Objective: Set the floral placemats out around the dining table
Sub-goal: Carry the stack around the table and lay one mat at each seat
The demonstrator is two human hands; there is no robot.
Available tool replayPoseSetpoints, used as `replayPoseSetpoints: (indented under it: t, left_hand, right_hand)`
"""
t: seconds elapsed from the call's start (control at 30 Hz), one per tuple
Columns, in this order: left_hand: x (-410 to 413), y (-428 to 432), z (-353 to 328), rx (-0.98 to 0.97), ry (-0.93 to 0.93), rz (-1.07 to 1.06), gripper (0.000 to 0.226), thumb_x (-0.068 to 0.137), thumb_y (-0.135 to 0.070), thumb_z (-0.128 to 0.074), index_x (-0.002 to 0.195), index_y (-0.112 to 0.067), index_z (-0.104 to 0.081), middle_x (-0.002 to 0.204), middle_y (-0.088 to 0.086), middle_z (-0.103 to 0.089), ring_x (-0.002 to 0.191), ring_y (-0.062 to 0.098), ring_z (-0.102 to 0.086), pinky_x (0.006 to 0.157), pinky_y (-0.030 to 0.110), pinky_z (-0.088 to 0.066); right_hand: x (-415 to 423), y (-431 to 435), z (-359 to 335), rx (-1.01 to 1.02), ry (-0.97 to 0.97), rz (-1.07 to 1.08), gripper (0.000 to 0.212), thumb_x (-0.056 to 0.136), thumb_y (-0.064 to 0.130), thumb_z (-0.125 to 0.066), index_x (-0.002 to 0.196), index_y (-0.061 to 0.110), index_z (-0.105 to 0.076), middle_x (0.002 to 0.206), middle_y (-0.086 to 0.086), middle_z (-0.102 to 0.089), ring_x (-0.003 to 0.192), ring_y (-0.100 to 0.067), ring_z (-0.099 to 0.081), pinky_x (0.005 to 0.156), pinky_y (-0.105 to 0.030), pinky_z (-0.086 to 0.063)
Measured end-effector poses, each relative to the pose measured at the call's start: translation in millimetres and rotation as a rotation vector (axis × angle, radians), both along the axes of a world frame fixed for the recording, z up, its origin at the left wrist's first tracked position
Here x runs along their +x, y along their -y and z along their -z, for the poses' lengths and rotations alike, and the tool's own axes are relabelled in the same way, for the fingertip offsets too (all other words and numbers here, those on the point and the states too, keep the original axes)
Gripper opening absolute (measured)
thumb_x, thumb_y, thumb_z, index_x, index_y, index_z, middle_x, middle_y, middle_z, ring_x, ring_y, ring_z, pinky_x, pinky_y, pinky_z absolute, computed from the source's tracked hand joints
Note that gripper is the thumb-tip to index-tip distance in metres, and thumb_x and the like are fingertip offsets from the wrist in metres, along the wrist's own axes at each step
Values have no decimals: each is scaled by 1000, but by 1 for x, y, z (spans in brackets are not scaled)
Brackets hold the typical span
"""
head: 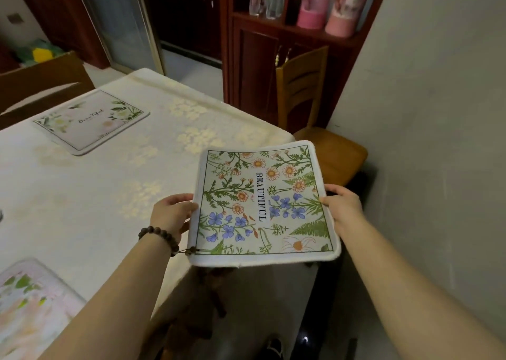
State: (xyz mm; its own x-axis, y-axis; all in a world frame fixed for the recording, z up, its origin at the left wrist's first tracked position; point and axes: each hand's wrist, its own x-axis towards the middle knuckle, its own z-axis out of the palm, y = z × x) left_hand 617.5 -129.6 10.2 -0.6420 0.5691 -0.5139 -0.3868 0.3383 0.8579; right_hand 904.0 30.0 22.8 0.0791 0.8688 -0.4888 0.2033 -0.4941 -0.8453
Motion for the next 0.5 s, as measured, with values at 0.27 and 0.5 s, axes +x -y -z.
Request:
replayPoseSetpoints:
  t: [0.27,0.5]
  left_hand:
    - [15,-61,13,-30,22,-176,14,84,3,-60,91,-9,-63,91,14,-69,83,27,-67,61,36,-54]
    - [-16,-87,18,-18,45,-332,16,84,4,-59,95,-7,-63,92,14,-68,82,27,-67,59,35,-54]
  right_hand:
    - [-17,-107,3,-28,9,-166,33,85,-6,-55,84,25,-65,91,-8,-73,77,-27,-73,65,-49,-61]
    - [-77,-166,0,-12,11,-324,33,85,-3,-58,84,30,-62,95,-7,-70,80,-27,-72,62,-48,-61]
